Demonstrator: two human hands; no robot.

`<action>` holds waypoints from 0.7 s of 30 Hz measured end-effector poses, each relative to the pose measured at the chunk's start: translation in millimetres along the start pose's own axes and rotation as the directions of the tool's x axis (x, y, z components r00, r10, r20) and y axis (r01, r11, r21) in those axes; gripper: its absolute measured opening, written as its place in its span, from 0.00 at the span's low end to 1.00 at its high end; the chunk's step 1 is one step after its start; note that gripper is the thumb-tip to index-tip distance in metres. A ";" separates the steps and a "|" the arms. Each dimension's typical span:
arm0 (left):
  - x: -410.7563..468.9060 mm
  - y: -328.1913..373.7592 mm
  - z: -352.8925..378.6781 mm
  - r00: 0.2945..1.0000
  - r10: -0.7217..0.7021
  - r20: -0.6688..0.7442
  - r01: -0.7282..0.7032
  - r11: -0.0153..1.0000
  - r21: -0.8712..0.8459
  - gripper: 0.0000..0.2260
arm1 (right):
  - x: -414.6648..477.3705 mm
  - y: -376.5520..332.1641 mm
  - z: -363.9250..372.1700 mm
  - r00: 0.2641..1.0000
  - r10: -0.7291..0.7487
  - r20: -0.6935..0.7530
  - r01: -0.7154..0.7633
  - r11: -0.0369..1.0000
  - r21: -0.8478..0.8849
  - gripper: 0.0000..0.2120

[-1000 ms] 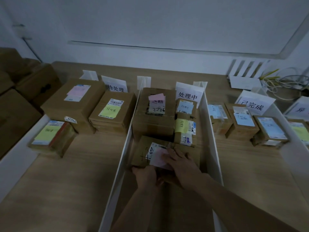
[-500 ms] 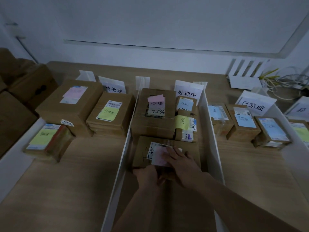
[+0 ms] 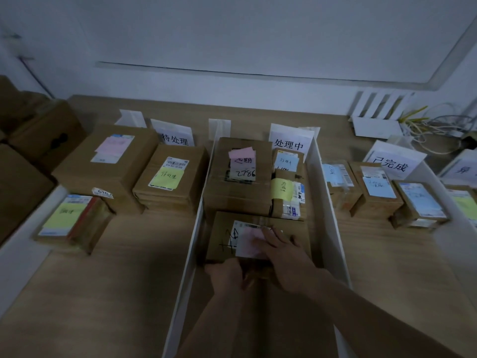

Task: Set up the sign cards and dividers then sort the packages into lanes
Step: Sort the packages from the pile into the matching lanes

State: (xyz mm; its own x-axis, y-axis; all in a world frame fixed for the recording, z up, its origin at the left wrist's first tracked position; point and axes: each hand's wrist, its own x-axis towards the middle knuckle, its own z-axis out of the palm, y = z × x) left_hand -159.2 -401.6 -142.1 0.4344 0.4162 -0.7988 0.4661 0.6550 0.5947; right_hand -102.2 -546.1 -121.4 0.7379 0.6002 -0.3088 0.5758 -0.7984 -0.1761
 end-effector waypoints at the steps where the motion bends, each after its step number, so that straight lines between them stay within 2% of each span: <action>1: -0.1 0.3 -1.9 1.000 -0.003 0.009 0.003 1.000 -0.005 0.29 | -1.5 -0.2 -0.6 1.000 0.026 0.003 -0.026 1.000 0.007 0.38; 8: -16.8 11.6 -16.6 0.997 0.061 0.054 -0.056 0.995 -0.080 0.40 | -2.7 -2.6 -3.3 0.981 0.186 0.053 -0.188 0.981 0.055 0.42; 15: -11.2 17.2 -29.6 0.992 0.072 0.106 -0.072 0.997 -0.001 0.38 | -6.7 -11.4 -4.8 0.953 0.299 0.047 -0.303 0.940 0.158 0.45; 21: -8.4 20.1 -37.3 0.991 0.083 0.104 -0.092 0.992 0.085 0.35 | -11.6 -20.8 -6.6 0.963 0.264 0.060 -0.270 0.953 0.139 0.43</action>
State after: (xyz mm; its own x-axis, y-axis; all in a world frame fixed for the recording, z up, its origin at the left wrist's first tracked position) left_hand -182.2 -368.4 -126.8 0.5494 0.4008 -0.7332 0.4881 0.5583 0.6709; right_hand -120.4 -536.2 -107.9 0.8414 0.3637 -0.3998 0.3000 -0.9296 -0.2143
